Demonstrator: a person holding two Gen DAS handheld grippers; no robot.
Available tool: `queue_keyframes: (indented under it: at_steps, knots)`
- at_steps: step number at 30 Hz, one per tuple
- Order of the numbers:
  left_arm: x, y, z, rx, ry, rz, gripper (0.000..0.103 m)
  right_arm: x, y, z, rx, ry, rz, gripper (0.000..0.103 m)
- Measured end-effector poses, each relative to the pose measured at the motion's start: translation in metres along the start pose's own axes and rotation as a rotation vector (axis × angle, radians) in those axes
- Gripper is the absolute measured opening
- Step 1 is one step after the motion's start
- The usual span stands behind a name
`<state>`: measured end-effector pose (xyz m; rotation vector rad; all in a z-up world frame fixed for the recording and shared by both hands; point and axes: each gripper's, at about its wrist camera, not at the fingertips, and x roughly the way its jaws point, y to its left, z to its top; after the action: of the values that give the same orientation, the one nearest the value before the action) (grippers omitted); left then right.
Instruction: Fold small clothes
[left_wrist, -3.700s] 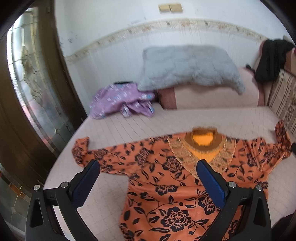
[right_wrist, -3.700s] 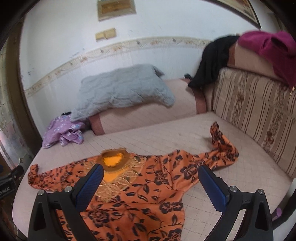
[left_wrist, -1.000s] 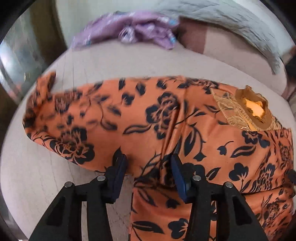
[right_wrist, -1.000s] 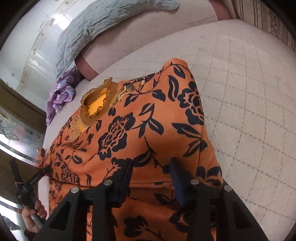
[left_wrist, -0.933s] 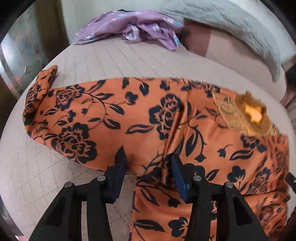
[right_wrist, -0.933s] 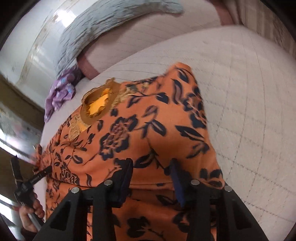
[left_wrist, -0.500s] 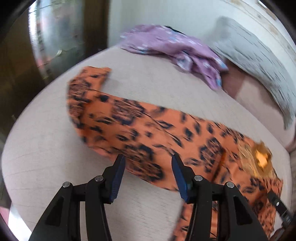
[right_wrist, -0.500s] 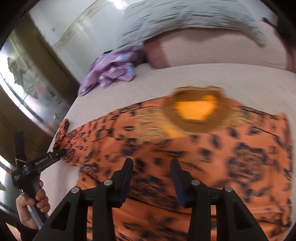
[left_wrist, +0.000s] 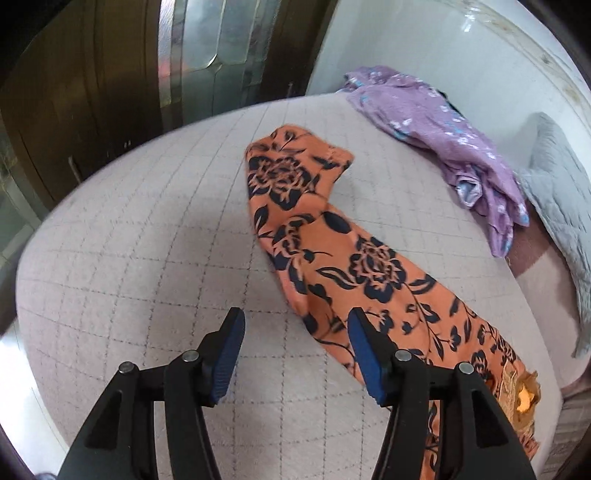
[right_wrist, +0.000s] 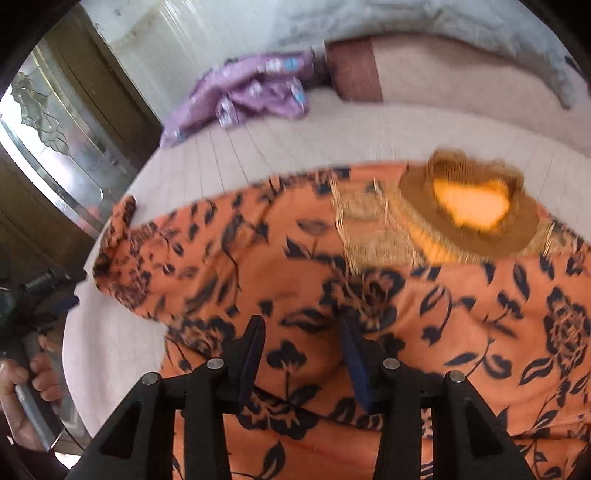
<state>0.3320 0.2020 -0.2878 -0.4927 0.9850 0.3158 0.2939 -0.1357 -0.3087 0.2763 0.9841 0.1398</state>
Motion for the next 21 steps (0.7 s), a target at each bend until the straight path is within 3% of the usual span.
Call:
queue_keyframes:
  at_steps: [3, 5, 7, 9, 11, 12, 13, 15, 18, 21]
  knots:
    - [0.018, 0.008, 0.008, -0.048, 0.032, 0.024, 0.06, 0.018, -0.003, -0.003, 0.019, 0.074, -0.019, 0.05]
    - [0.033, 0.012, 0.011, -0.083, 0.063, 0.033, 0.066, 0.032, -0.009, -0.008, 0.034, 0.132, -0.026, 0.051]
    - [0.042, 0.009, 0.01, -0.076, 0.073, 0.044, 0.072, 0.028, -0.009, -0.013, 0.013, 0.089, -0.01, 0.052]
    - [0.043, -0.003, 0.009, -0.024, 0.03, 0.038, 0.071, 0.026, -0.007, -0.014, 0.001, 0.086, -0.011, 0.052]
    - [0.048, -0.014, 0.005, 0.004, 0.055, -0.059, 0.046, 0.026, -0.004, -0.013, -0.002, 0.086, -0.008, 0.052]
    - [0.053, -0.02, 0.003, 0.018, 0.078, -0.097, 0.022, 0.026, -0.003, -0.012, -0.002, 0.089, -0.005, 0.052]
    - [0.054, -0.026, 0.001, 0.044, 0.072, -0.088, 0.013, 0.028, -0.003, -0.012, 0.001, 0.089, 0.002, 0.052]
    - [0.049, -0.036, -0.004, 0.101, 0.009, -0.061, 0.007, 0.027, -0.005, -0.012, 0.013, 0.088, 0.021, 0.052]
    - [0.028, -0.05, -0.009, 0.157, -0.086, -0.136, 0.005, 0.023, -0.017, -0.014, 0.023, 0.086, 0.058, 0.052]
    - [-0.001, -0.084, -0.026, 0.338, -0.185, -0.17, 0.005, 0.022, -0.026, -0.014, 0.035, 0.083, 0.099, 0.052]
